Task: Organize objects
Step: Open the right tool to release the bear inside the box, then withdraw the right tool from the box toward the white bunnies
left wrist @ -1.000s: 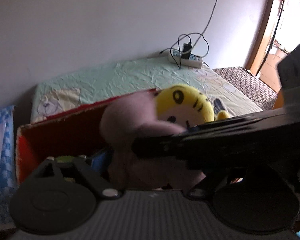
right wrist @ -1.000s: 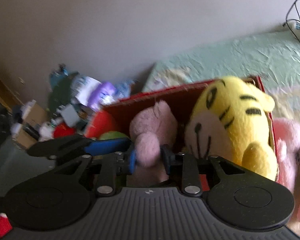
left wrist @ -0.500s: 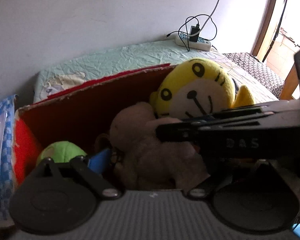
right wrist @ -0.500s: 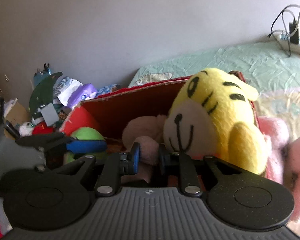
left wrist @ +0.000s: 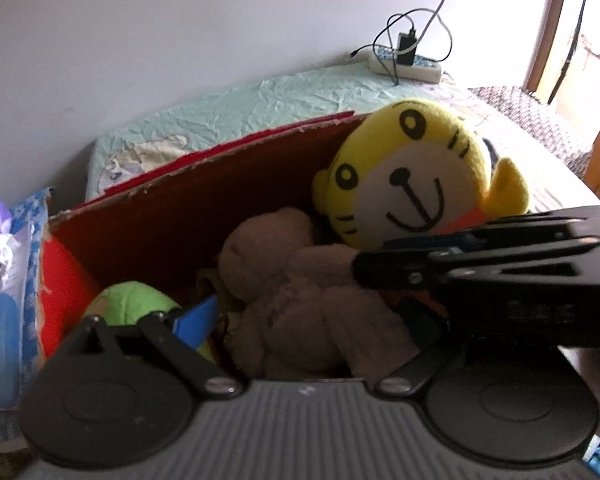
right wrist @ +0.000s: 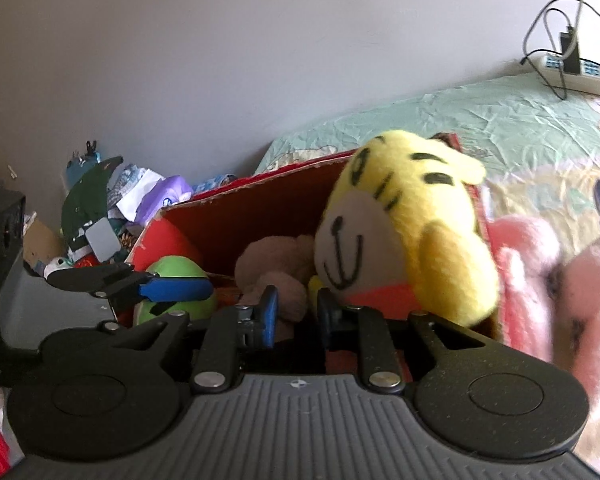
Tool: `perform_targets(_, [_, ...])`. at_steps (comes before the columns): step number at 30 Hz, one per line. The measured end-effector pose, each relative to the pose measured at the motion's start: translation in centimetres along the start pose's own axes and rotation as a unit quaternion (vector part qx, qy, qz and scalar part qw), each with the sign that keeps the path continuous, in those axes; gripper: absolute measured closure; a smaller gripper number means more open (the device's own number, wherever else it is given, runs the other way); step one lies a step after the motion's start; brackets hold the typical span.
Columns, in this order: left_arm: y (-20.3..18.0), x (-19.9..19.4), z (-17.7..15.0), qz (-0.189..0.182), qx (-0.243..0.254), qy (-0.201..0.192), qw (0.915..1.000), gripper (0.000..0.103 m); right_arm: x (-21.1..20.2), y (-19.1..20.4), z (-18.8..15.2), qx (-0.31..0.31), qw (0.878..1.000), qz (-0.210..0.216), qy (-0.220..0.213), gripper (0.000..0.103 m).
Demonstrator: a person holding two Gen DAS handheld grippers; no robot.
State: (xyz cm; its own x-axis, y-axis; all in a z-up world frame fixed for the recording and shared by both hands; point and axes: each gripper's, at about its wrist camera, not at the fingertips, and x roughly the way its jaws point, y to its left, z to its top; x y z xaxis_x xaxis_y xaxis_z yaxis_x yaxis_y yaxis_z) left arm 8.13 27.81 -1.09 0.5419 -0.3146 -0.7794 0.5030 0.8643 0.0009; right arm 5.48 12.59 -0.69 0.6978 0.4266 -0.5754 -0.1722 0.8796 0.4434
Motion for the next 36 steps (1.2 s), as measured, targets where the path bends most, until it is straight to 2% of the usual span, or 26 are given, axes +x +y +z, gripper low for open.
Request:
perform_targets(3, [-0.3, 0.3, 0.2, 0.007, 0.000, 0.007, 1.0000, 0.006, -0.3, -0.4, -0.5, 0.006, 1.000, -0.002, 0.000, 0.090])
perform_targets(15, [-1.0, 0.5, 0.0, 0.031, 0.017, 0.016, 0.9992, 0.006, -0.9, -0.1, -1.0, -0.002, 1.000, -0.017, -0.014, 0.091])
perform_targets(36, [-3.1, -0.5, 0.4, 0.081, 0.012, 0.036, 0.9960, 0.006, -4.0, -0.7, -1.6, 0.022, 0.999, -0.018, -0.035, 0.090])
